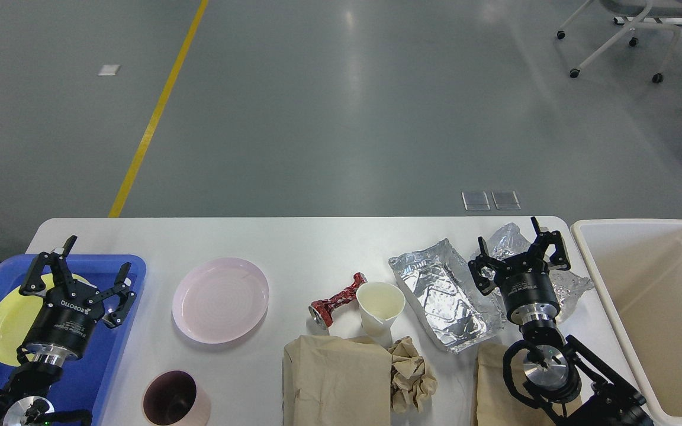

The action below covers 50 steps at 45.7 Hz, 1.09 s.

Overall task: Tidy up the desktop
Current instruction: 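Lift the left gripper up and away from the blue tray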

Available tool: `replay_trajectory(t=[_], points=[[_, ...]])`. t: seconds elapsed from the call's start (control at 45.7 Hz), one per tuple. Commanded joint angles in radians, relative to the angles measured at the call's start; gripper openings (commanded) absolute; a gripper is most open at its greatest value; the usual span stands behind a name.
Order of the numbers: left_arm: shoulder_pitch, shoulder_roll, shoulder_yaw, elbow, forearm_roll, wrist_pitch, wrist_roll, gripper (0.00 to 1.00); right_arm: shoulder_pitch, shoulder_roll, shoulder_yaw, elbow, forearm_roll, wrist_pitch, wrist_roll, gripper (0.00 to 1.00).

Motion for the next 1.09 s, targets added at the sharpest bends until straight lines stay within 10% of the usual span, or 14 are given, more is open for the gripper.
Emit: replay_trajectory(t=[0.0,0.591,1.072], points=[[-0.001,0.001,0.002,0.003,0.001,0.000,0.000,0.97,0.001,0.000,0.000,-0.002,0.000,0.001,0.000,1.00],[-0.011,0.030,0.007,0.023,0.001,-0.008,0.046,0.97,0.000,0.000,0.000,-0.002,0.000,0.001,0.000,1.00],[-0.184,0.468,0.376,0.013,-0.100,-0.006,0.032,0.97,0.000,0.000,0.000,-0.002,0.000,0.001,0.000,1.00]])
